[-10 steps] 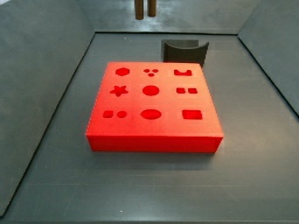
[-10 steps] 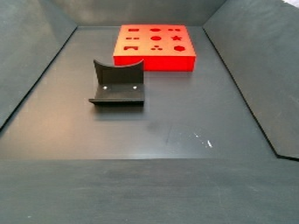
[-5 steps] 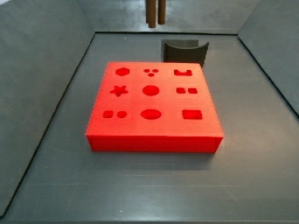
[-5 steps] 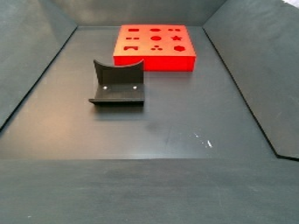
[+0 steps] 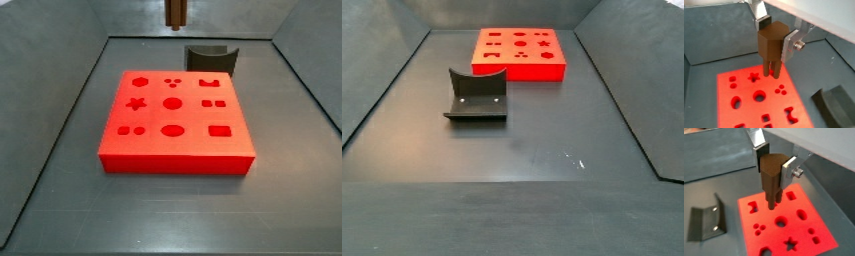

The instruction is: Insert the 3 prong object.

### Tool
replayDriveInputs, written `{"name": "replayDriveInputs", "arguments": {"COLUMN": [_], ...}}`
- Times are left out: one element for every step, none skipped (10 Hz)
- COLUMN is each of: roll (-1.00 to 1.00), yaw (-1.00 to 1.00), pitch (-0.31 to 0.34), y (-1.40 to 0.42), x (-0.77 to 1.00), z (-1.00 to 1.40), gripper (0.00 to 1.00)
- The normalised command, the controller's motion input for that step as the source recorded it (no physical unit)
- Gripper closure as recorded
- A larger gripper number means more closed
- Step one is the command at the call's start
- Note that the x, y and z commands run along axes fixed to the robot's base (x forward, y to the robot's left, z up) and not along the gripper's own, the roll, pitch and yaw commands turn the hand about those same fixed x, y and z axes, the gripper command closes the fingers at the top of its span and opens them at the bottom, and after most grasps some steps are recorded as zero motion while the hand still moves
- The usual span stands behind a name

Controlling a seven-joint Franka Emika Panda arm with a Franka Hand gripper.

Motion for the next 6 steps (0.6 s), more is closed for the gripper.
{"name": "replayDriveInputs", "arguments": {"roll": [0.32,0.12,-0.02,-0.14,-0.13,-0.08], "yaw": [0.06,0.00,0.00,0.00,0.00,0.00], "pitch": [0.017,0.079,0.111,0.111,0.094,0.067], "y": [0.37,0.35,0.13,0.07,0.07,0.06], "x": [0.00,0.00,0.00,0.00,0.00,0.00], "z": [-0.49,-0.61,-0.43,-0.35,-0.31,-0.23], "gripper": [1.00,1.00,1.00,1.00,1.00,1.00]}}
